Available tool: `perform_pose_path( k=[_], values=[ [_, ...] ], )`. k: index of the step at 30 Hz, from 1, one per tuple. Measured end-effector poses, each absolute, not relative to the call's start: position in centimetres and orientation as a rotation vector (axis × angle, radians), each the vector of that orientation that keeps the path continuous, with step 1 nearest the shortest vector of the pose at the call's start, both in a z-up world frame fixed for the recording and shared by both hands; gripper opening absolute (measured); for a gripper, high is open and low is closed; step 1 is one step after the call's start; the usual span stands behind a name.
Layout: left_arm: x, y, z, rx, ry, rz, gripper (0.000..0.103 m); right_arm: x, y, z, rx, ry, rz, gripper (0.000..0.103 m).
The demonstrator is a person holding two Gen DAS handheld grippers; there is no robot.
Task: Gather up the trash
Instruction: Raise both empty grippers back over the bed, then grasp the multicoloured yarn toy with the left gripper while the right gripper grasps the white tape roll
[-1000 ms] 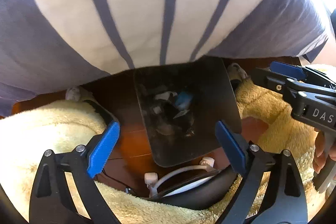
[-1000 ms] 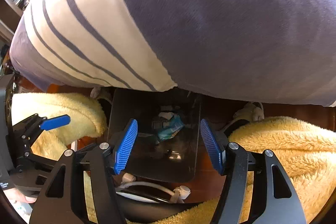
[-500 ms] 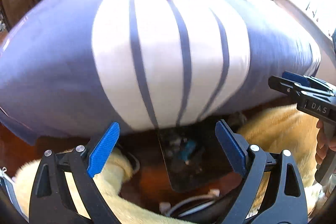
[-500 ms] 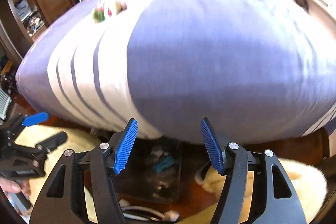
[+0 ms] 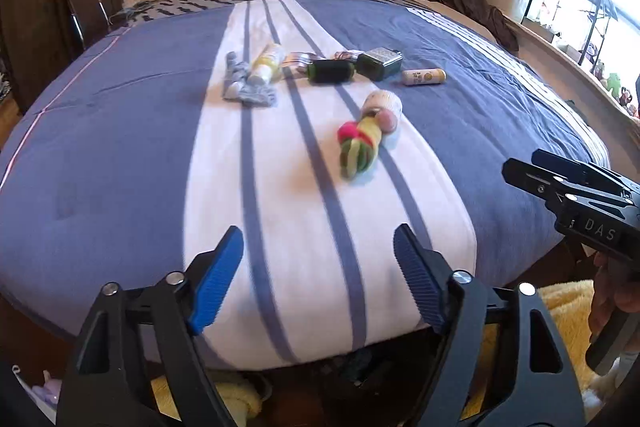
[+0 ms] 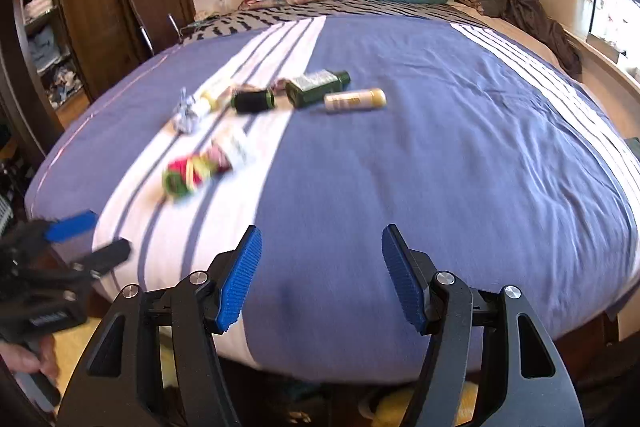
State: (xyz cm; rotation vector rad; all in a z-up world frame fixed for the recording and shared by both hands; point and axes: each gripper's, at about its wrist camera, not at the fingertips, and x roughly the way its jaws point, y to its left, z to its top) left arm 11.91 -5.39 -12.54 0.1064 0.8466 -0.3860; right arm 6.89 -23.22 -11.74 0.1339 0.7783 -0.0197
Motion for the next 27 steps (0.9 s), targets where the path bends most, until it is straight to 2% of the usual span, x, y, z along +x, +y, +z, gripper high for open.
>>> perform_pose_path(
  k=[5, 11, 12, 13, 15, 25, 27],
  values=[
    [14.4, -6.7, -13.0, 0.106, 0.859, -0.421, 0.063, 10.2, -22.5, -11.2, 0.13, 0.778, 0.008, 0.064],
    [17.2, -8.5, -13.6, 0.112, 0.872, -0.461, 0.049, 12.9, -22.6, -11.3, 0.148, 0.787, 0.014, 0.064],
    [17.2, -8.7, -13.7, 0.113, 0.875, -0.466, 0.042, 13.3, -22.5, -11.3, 0.149, 0.79, 0.016, 0.064],
    [17.5, -8.9, -13.9, 0.114, 0.882, -0.474, 0.03, 13.9, -22.3, -11.4, 0.149, 0.794, 0.023, 0.064],
    [17.7, -9.0, -14.0, 0.11, 0.889, -0.484, 0.021, 14.3, -21.9, -11.5, 0.145, 0.798, 0.034, 0.064],
    [17.6, -7.0, -13.5, 0.12, 0.879, -0.488, 0.018, 16.7, -19.0, -11.7, 0.158, 0.811, 0.127, 0.063],
    [17.7, -6.5, -13.7, 0.117, 0.887, -0.493, 0.018, 17.3, -18.4, -12.1, 0.181, 0.823, 0.163, 0.058]
  ],
)
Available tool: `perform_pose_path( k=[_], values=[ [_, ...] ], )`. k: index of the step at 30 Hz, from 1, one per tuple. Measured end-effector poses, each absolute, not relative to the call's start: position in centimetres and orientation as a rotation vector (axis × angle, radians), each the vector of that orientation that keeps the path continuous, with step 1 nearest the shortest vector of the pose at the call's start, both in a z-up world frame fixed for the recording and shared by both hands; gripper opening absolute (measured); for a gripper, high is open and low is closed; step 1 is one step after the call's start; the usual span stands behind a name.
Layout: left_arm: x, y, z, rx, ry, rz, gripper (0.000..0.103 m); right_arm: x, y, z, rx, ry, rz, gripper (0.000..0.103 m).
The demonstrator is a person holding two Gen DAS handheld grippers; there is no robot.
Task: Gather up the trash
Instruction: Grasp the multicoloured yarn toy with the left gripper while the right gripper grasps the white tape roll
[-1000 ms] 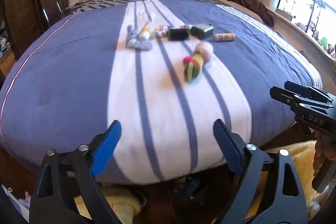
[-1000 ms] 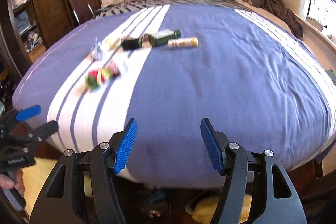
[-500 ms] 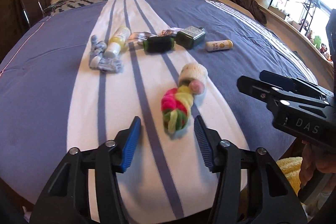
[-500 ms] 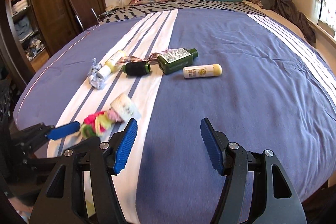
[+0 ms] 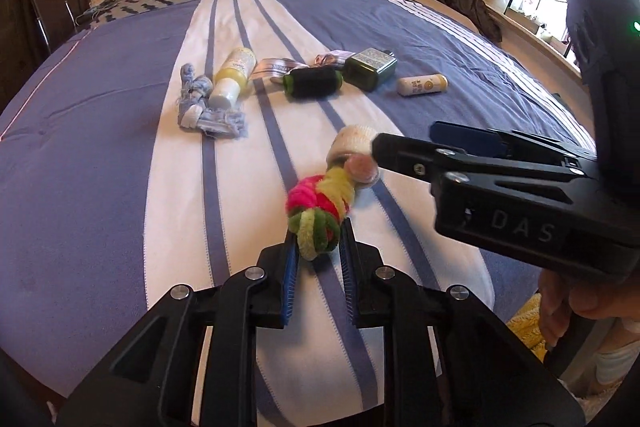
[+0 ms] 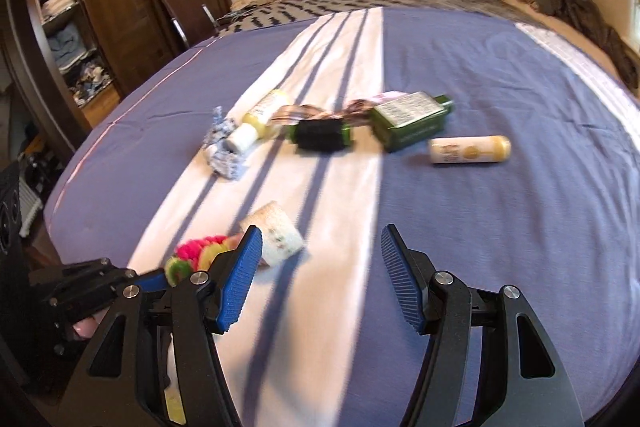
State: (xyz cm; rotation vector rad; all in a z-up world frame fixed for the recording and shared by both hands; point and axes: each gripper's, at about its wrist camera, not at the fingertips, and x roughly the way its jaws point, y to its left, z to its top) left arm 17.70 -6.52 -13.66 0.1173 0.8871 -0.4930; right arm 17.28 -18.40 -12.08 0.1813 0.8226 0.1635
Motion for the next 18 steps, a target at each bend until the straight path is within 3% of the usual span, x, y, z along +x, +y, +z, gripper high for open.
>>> perform_pose_path(
  k=[6, 18],
  values=[
    [17.9, -5.4, -13.9, 0.113, 0.892, -0.503, 0.018, 18.5, -16.7, -12.2, 0.188, 0.837, 0.239, 0.042],
    [18.2, -5.1, -14.3, 0.116, 0.888, -0.508, 0.018, 19.2, -15.1, -12.6, 0.155, 0.86, 0.276, 0.036]
  ],
)
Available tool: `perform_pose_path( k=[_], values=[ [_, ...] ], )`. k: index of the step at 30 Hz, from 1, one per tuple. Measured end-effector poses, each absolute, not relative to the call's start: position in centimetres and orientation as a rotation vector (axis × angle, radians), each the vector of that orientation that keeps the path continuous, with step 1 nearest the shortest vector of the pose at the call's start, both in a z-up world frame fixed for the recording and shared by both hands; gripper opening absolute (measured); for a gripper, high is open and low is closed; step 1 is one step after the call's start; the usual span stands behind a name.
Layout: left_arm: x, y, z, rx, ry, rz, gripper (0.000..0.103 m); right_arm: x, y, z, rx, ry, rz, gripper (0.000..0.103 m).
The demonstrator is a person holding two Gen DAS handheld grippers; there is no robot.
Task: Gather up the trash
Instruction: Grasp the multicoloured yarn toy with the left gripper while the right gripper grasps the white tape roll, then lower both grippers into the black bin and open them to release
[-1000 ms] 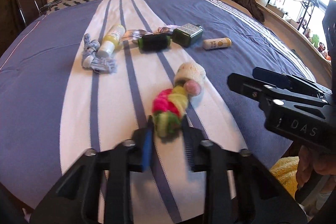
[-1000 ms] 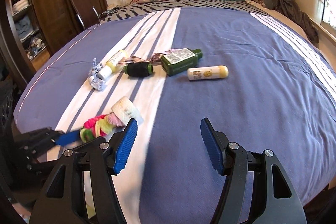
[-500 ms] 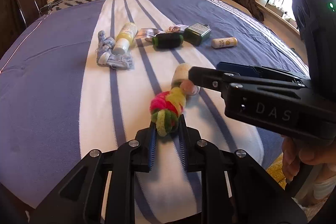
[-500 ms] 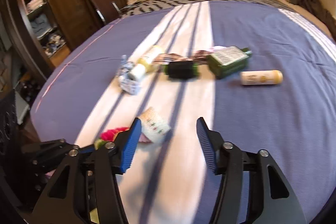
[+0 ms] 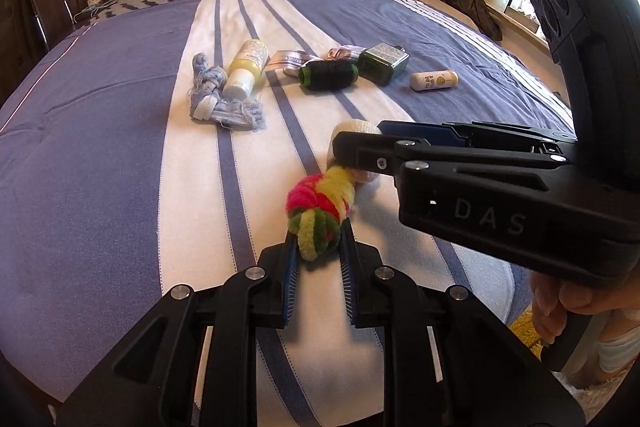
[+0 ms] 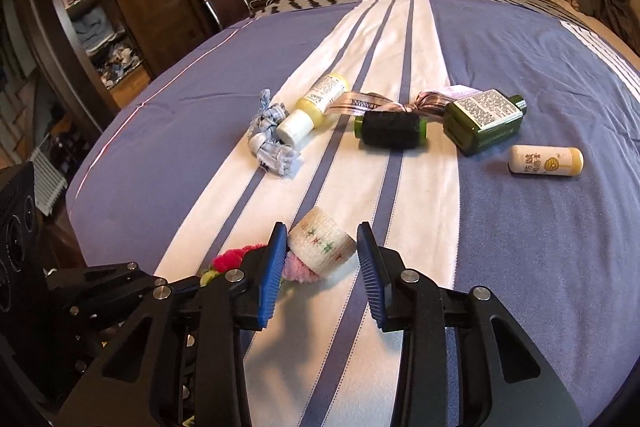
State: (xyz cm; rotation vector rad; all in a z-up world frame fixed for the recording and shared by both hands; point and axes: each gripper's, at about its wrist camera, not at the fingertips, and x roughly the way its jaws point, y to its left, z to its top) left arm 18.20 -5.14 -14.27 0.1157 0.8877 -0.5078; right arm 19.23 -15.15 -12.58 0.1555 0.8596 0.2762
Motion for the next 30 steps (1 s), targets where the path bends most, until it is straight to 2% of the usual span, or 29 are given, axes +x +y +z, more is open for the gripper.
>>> perform_pose_path(
  k=[12, 24, 30],
  values=[
    [16.0, -5.2, -12.1, 0.126, 0.849, -0.488, 0.017, 16.1, -18.2, -8.6, 0.152, 0.747, 0.198, 0.036],
    [8.8, -4.3, -6.0, 0.123, 0.694, -0.432, 0.017, 6.7, -21.2, -5.1, 0.117, 0.644, 0.127, 0.036],
    [4.3, -4.1, -4.9, 0.12, 0.661, -0.457, 0.018, 1.7, -21.9, -5.1, 0.107, 0.62, 0.093, 0.036]
  ],
)
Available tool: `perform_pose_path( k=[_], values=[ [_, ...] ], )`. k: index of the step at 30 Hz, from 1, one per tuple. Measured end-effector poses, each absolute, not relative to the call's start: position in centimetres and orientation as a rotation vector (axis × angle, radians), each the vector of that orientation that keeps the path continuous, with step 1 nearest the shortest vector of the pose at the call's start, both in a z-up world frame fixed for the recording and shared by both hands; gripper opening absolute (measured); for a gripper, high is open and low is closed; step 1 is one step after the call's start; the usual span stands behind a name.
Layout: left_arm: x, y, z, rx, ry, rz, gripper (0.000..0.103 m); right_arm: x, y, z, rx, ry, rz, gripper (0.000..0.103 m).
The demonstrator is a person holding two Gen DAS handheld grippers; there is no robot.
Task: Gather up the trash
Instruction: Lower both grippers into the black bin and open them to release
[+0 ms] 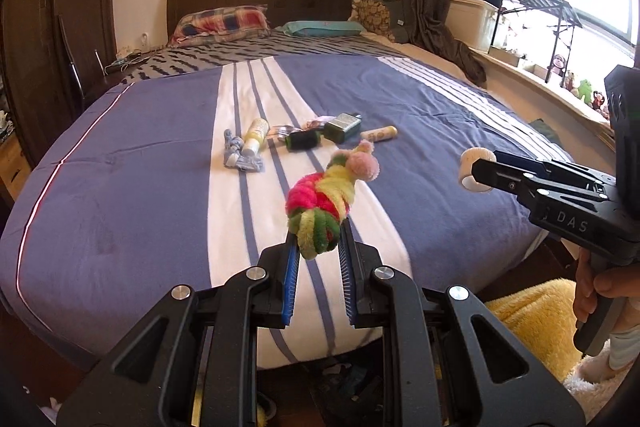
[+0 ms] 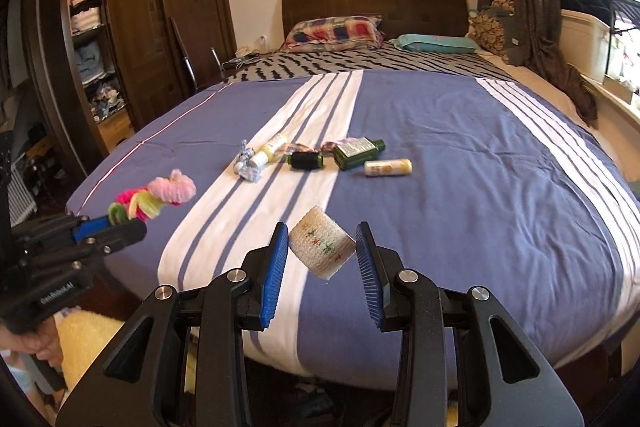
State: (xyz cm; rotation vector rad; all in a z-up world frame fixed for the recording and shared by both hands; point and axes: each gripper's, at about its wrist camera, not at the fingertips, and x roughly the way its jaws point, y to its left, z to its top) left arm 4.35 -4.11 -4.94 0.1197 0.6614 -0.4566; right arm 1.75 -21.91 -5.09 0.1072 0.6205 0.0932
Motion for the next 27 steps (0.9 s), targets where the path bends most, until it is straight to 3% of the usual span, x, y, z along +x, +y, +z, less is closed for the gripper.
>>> perform_pose_path(
  k=[8, 27],
  values=[
    [0.4, -4.0, -8.2, 0.11, 0.738, -0.478, 0.018, -3.1, -21.5, -7.9, 0.115, 0.664, 0.08, 0.036],
    [0.6, -4.0, -25.5, 0.127, 1.18, -0.472, 0.018, -3.4, -18.1, -22.7, 0.118, 1.049, 0.121, 0.036]
  ],
)
